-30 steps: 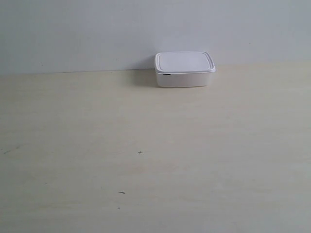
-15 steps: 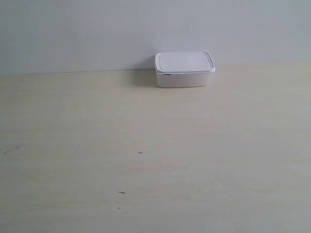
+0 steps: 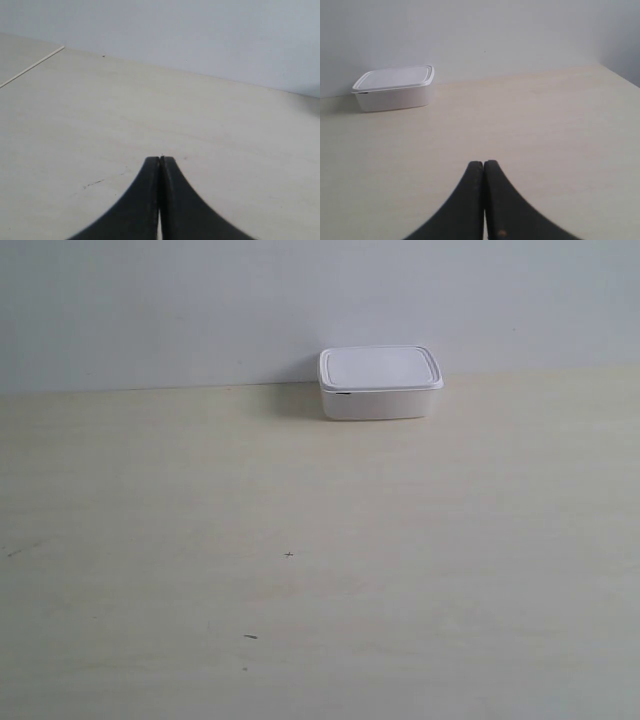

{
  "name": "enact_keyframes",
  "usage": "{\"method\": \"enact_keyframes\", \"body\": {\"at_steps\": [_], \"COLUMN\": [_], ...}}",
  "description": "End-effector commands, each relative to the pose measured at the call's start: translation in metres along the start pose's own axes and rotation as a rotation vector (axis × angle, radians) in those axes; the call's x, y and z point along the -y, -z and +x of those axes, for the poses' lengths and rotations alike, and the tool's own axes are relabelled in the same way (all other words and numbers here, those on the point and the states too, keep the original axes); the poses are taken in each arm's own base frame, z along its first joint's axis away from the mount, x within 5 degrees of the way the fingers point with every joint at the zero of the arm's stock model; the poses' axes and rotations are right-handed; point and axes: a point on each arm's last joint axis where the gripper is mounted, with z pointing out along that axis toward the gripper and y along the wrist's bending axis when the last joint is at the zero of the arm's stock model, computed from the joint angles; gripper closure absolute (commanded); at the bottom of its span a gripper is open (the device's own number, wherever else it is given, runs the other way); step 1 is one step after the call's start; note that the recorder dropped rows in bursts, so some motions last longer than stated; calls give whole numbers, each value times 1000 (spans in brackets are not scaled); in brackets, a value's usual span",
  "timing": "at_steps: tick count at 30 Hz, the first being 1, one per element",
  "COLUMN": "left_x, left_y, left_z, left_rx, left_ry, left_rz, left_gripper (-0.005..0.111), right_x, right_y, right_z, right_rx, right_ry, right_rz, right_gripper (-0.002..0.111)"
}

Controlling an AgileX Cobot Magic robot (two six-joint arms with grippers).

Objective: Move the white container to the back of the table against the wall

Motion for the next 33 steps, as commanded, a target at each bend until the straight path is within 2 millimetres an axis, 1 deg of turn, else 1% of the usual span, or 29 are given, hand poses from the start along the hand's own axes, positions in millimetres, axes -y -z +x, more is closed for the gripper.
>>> {"method": "enact_keyframes", "body": {"at_steps": [1,8,13,17,19,21,23,24,25,26,33], "left_x": [0,1,4,4,4,6,9,11,12,12,10], "left_y": [0,0,0,0,0,0,1,1,1,1,1], "left_z": [1,1,2,2,6,5,5,5,5,5,0], "left_rx": [3,3,-9,-19,-52,-41,-41,-38,-29,-27,23], "left_ry": [0,2,107,114,64,-37,-61,-106,-188,-213,-254], "left_rz": [9,10,43,43,46,71,107,124,137,137,117], "left_gripper": [107,107,107,107,107,107,107,107,107,107,107], "right_x": [0,0,0,0,0,0,0,0,0,0,0], "right_y": [0,0,0,0,0,0,0,0,0,0,0], "right_z": [1,1,1,1,1,1,1,1,1,1,1], "right_rx": [5,5,5,5,5,5,5,5,5,5,5], "right_ry": [-2,-2,-2,-2,-2,-2,-2,-2,-2,-2,-2], "right_rz": [4,4,4,4,4,4,4,4,4,4,4], "right_gripper": [108,108,108,108,108,108,108,108,108,108,108]}}
